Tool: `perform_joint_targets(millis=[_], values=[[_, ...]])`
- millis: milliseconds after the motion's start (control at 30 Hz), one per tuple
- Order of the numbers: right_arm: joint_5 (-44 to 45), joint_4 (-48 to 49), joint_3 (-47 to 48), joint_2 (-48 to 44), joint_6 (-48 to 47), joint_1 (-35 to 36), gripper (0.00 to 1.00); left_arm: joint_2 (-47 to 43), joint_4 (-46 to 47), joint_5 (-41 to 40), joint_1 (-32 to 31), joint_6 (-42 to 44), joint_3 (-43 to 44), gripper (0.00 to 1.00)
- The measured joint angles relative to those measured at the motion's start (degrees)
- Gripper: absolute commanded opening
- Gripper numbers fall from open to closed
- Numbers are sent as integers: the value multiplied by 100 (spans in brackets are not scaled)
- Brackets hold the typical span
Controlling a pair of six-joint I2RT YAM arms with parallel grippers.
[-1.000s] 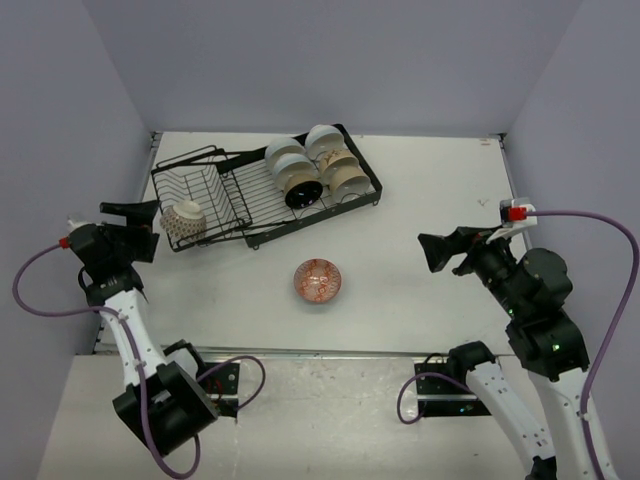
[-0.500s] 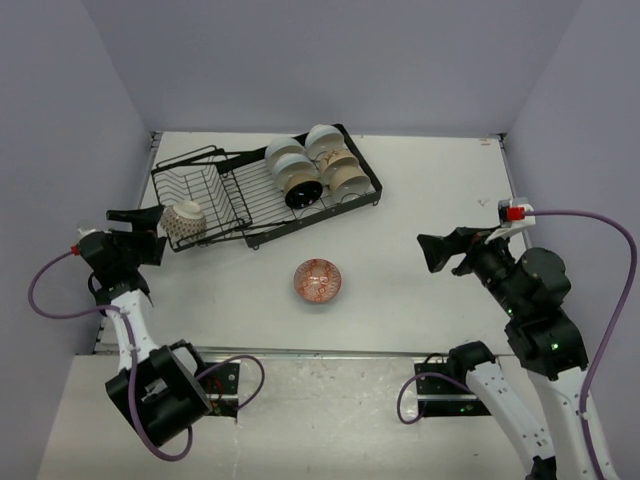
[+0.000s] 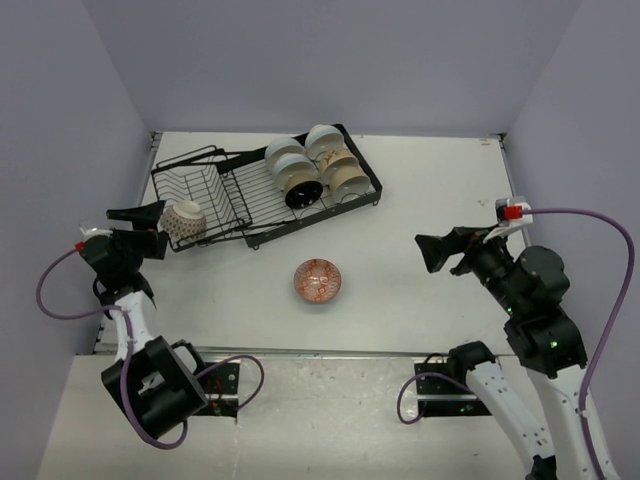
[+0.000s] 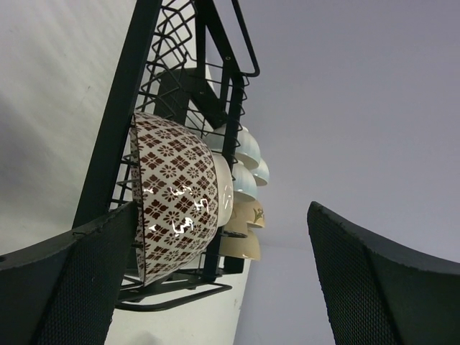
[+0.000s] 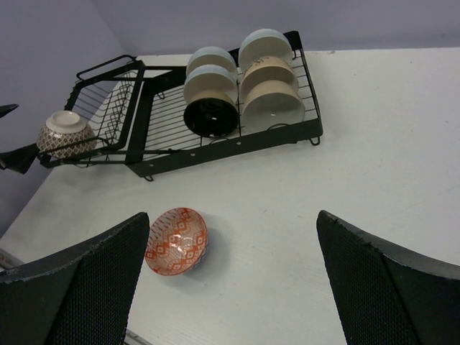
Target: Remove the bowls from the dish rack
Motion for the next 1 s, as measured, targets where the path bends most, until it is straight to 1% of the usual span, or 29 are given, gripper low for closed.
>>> perform_joint_targets(millis=[467,733,800,1000], values=[[-199,26,-24,44,-13,0,99,291,1202,247,0,-529,-391,96],[-422,109,-33,44,-35,2,99,575,2256,264,9,-898,-732,94],[-444,136,-33,44,-37,2,99,651,2544,264,17,-999,-824,91],[-492,151,-33,44,-37,2,99,909,3379,260,39,-1241,-1078,87]])
